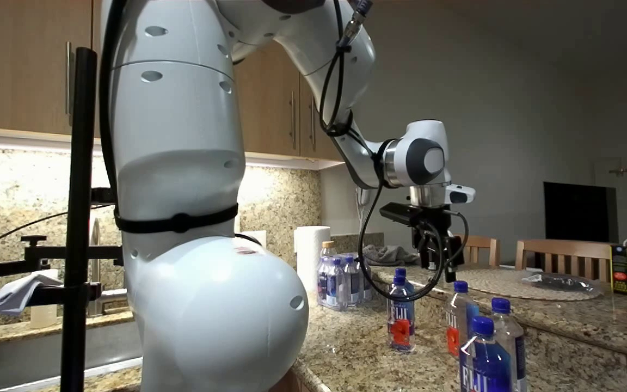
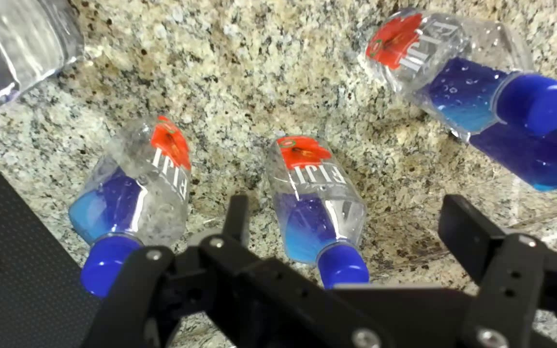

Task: Line up the empty water bottles

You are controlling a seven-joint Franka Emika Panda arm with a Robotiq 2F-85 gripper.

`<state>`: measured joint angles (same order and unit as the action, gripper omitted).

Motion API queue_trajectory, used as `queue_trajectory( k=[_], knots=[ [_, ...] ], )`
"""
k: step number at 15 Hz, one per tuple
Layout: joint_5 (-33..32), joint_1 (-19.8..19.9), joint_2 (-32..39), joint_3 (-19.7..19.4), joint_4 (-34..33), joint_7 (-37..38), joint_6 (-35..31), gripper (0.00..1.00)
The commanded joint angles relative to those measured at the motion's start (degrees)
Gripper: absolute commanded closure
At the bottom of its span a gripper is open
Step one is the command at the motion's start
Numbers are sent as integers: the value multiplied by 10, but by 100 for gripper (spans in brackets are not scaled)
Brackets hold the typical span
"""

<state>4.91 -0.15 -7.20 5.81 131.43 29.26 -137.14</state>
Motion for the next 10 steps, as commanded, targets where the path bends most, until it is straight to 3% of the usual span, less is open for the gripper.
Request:
queue_trajectory(
  k=[1,10],
  knots=[
    [9,-2,58,-15,-68,-34,14,0],
    [-10,-23,174,-35,-196,17,63,0]
  ],
)
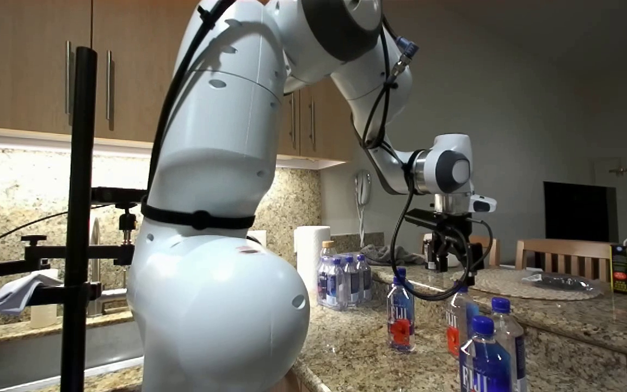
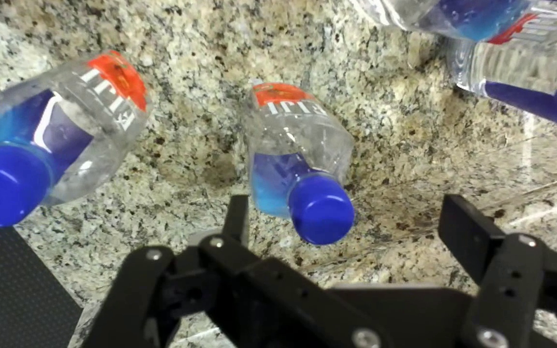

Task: Line up the empty water bottles

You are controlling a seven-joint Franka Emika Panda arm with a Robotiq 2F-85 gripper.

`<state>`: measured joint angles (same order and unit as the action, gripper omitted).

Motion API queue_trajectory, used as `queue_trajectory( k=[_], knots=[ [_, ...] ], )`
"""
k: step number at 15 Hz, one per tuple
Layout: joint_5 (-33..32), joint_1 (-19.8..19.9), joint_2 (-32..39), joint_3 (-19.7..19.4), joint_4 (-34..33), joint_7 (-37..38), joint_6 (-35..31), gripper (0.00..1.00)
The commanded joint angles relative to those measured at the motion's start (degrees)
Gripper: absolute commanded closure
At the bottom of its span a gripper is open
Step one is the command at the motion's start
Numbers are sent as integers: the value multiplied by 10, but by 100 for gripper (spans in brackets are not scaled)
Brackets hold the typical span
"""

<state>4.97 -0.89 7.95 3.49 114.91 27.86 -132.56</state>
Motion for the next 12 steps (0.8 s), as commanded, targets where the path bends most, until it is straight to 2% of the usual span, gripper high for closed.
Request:
queue_trajectory(
  k=[1,5,12],
  knots=[
    [-27,-22,27,-18,-34,56,10,0],
    [-67,-41,31,-37,-47,129,15,0],
    [-54,-39,45,-39,-60,129,57,0]
  ],
)
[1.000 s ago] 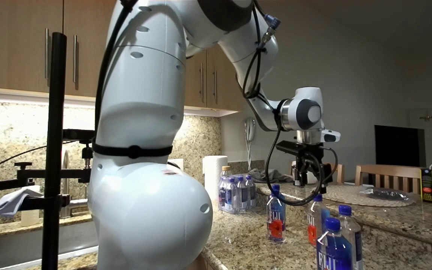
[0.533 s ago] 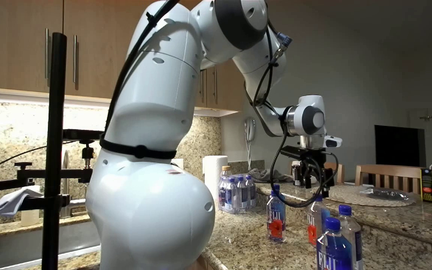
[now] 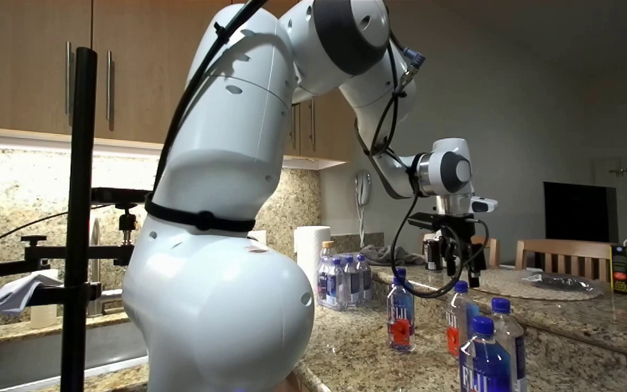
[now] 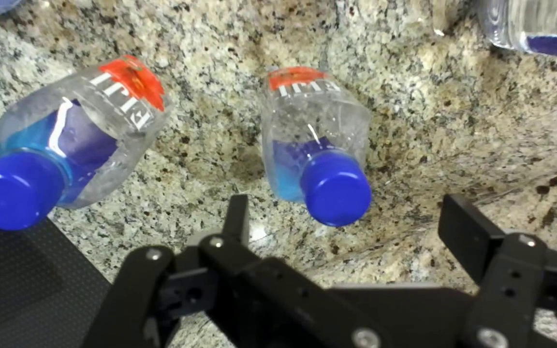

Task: Line up the empty water bottles

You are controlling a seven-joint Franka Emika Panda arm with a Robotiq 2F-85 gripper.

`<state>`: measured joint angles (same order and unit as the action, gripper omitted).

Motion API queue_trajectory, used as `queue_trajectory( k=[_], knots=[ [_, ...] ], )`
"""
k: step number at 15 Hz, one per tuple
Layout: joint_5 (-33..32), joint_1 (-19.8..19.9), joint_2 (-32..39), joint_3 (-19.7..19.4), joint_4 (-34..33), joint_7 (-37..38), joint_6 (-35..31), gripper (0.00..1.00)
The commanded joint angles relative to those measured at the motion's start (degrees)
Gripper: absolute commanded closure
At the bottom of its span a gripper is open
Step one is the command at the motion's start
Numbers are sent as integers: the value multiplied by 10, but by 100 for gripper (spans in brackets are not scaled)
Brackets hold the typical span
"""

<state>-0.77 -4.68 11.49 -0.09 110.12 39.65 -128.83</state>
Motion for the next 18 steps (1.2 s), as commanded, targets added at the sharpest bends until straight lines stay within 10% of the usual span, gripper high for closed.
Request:
queue_trajectory(
  k=[1,11,12,18],
  knots=[
    [4,-1,12,-4,-14,11,22,0],
    [15,-7,28,2,-20,2,24,0],
    [13,-8,27,1,-20,3,25,25],
    [12,-11,25,1,-21,2,31,61]
  ],
)
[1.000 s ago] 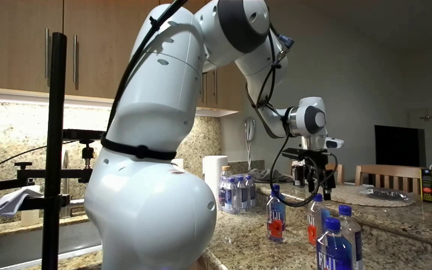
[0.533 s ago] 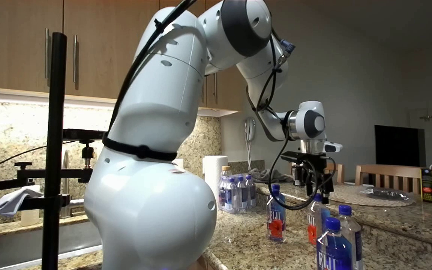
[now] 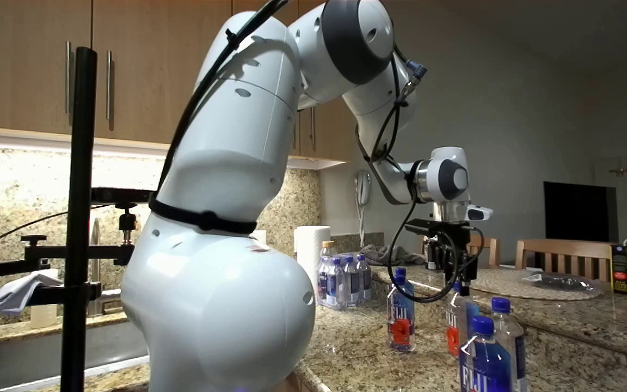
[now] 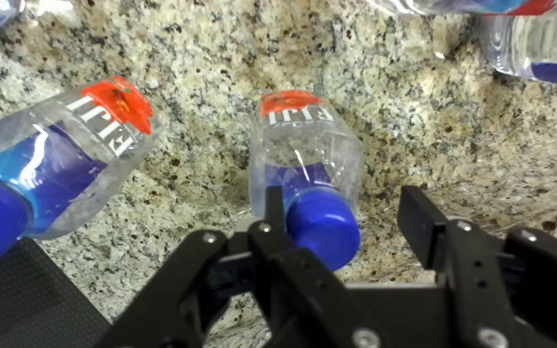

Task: Line up the empty water bottles

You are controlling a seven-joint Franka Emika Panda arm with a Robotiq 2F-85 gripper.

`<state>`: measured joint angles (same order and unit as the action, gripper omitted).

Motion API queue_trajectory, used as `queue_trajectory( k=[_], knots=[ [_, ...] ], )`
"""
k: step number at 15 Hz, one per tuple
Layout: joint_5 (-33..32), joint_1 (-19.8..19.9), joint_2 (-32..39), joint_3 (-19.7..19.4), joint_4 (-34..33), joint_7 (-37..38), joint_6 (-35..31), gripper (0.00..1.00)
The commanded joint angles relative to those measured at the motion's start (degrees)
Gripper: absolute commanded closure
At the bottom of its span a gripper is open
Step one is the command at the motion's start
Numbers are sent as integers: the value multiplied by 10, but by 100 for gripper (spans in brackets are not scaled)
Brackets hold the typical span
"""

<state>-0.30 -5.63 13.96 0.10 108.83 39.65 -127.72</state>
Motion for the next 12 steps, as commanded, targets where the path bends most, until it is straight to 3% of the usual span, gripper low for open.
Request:
queue_trajectory(
  k=[1,4,5,12],
  knots=[
    [8,-1,-1,-1,-7,1,20,67],
    [10,0,-3,1,-2,-8,24,85],
    [9,0,-4,1,-1,-11,27,87],
    [56,8,-31,17,20,-121,41,84]
  ],
)
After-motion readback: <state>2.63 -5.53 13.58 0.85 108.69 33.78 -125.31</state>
